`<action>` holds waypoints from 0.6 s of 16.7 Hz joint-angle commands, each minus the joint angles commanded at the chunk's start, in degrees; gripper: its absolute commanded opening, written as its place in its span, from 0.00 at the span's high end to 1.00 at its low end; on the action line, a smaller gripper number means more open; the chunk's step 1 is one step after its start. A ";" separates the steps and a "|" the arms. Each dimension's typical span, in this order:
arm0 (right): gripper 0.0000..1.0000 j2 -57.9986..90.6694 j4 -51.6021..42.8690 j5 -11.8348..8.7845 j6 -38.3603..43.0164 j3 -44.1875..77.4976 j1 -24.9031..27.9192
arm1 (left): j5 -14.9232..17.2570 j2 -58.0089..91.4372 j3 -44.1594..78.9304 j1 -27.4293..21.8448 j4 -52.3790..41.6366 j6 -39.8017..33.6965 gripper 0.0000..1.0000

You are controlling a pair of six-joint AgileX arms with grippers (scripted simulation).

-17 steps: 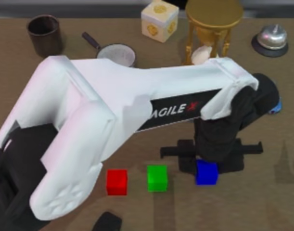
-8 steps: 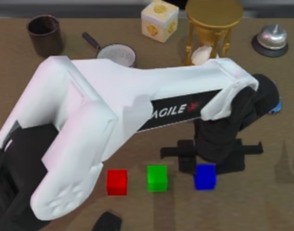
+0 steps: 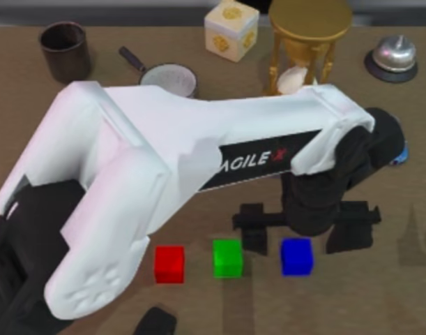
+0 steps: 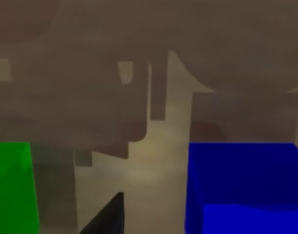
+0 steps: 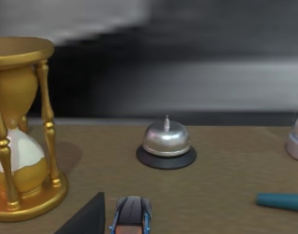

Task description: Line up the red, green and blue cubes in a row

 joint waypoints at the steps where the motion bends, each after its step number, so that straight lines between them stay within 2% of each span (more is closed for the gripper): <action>1: 0.00 0.00 0.00 0.00 0.00 0.00 0.00 | 0.00 0.00 0.00 0.00 0.00 0.00 0.00; 7: 0.00 0.00 0.00 0.00 0.00 0.00 0.00 | 0.00 -0.01 0.20 0.06 -0.21 -0.04 0.00; 10: 0.00 0.00 0.00 0.00 0.00 0.00 0.00 | -0.01 -0.54 3.98 0.12 -4.32 -0.14 0.00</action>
